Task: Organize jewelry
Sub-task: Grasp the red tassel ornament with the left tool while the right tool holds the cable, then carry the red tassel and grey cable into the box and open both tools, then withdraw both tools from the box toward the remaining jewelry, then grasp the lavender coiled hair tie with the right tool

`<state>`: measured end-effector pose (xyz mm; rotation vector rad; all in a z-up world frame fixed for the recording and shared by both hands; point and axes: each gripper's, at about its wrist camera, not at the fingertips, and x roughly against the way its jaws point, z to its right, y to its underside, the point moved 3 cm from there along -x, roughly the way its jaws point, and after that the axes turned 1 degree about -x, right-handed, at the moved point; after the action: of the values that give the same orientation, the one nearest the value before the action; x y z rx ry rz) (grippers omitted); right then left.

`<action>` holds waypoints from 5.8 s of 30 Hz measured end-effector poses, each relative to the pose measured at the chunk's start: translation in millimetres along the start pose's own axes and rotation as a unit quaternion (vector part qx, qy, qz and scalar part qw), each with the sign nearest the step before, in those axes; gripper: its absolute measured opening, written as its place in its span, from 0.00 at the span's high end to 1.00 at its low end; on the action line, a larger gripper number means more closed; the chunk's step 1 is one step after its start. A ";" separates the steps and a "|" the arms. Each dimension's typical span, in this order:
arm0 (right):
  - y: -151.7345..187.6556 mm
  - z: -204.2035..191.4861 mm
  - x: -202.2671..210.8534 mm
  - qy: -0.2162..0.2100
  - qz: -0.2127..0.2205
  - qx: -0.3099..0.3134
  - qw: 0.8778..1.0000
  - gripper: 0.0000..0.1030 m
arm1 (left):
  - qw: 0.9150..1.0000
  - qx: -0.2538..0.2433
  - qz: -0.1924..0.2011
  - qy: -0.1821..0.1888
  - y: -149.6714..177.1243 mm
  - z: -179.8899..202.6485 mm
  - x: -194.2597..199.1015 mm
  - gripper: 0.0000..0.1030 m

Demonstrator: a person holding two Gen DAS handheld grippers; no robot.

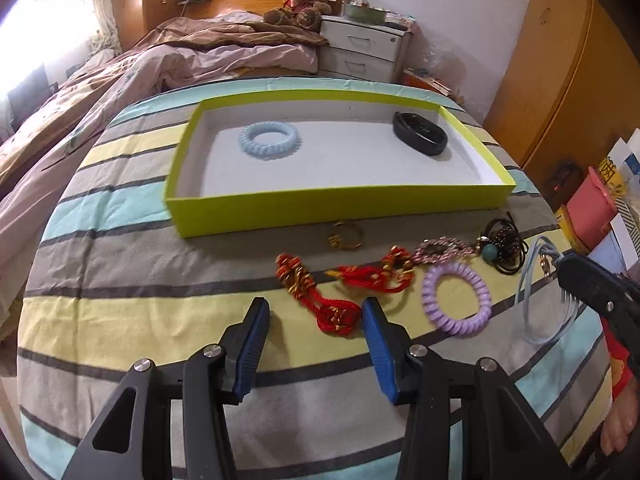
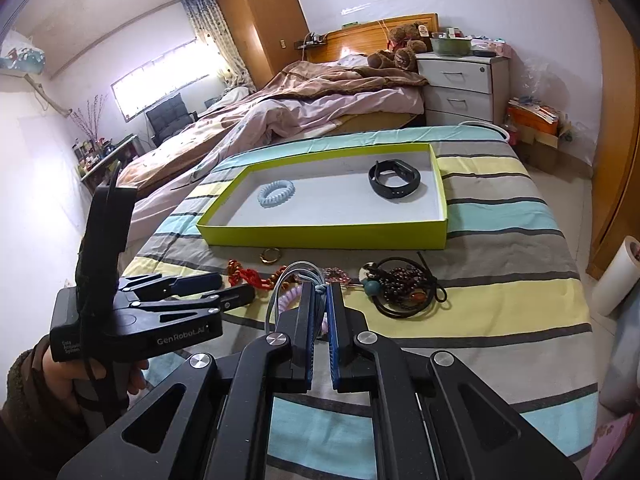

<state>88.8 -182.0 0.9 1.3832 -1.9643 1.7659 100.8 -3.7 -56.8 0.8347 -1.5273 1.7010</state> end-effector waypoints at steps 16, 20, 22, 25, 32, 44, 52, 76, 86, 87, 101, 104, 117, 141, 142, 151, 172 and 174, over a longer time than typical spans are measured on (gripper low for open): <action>-1.3 -2.6 -5.0 -0.001 -0.001 0.000 1.000 0.95 | 0.999 0.003 0.008 -0.052 -6.5 -13.4 -6.5 0.54; -3.0 -3.9 -5.1 0.001 0.001 0.002 1.000 0.95 | 0.999 0.005 0.012 -0.051 -4.9 -15.4 -4.5 0.60; -3.2 -4.4 -5.6 0.002 0.001 0.002 1.000 0.95 | 0.999 0.008 0.014 -0.046 -4.4 -18.7 -2.7 0.67; -3.0 -3.7 -5.8 0.001 0.001 0.001 1.000 0.95 | 0.999 0.020 0.016 -0.043 -4.8 -25.7 -0.9 0.81; -4.6 -4.5 -4.9 0.005 0.002 -0.001 1.000 0.95 | 0.999 0.028 0.018 -0.025 -5.0 -32.0 2.9 0.82; -9.4 -6.5 -0.9 0.008 0.011 -0.004 1.000 0.95 | 0.998 0.032 0.051 0.004 -11.4 -39.8 31.9 0.83; -27.5 -12.4 1.8 0.016 0.025 0.006 1.000 0.95 | 0.996 0.027 0.082 0.007 -27.8 -39.2 53.2 0.83; -114.6 14.2 -111.2 0.052 -0.030 0.010 0.998 0.94 | 0.996 0.019 0.086 0.003 -96.3 -45.7 4.5 0.82; -121.1 12.6 -162.4 0.052 -0.065 0.028 0.996 0.94 | 0.998 0.026 0.058 -0.014 -98.3 -58.5 -29.9 0.82; -121.0 13.1 -166.2 0.051 -0.069 0.028 0.996 0.94 | 0.998 0.025 0.054 -0.017 -97.9 -59.2 -32.2 0.82; -122.6 14.6 -189.6 0.069 -0.092 0.043 0.992 0.94 | 0.999 0.030 0.037 -0.011 -95.9 -61.7 -45.8 0.82; -121.7 15.3 -192.7 0.074 -0.097 0.044 0.992 0.94 | 0.999 0.028 0.036 -0.011 -95.3 -60.8 -46.5 0.82; -122.6 18.4 -189.8 0.081 -0.094 0.042 0.991 0.84 | 0.999 0.032 0.040 -0.004 -95.8 -58.1 -41.8 0.67; -84.3 8.2 -76.4 0.047 -0.035 0.026 0.998 0.55 | 0.995 0.034 0.085 0.046 -45.1 -39.2 35.9 0.59; -79.1 8.2 -73.6 0.049 -0.039 0.026 0.998 0.55 | 0.995 0.036 0.084 0.047 -40.7 -39.4 37.8 0.59; -32.4 10.1 -49.6 0.055 -0.041 0.021 0.997 0.55 | 0.994 0.050 0.077 0.058 -10.7 -44.4 46.4 0.58; 12.1 -2.4 -64.6 0.085 -0.092 0.030 0.992 0.62 | 0.994 0.058 0.075 0.056 20.4 -62.2 60.2 0.58; 13.6 -3.8 -65.1 0.090 -0.094 0.036 0.991 0.65 | 0.994 0.058 0.074 0.057 21.3 -63.0 59.9 0.58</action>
<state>114.0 -147.1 -49.9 1.3292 -1.6381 1.8192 49.1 62.1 -25.1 0.6848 -1.4554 1.9271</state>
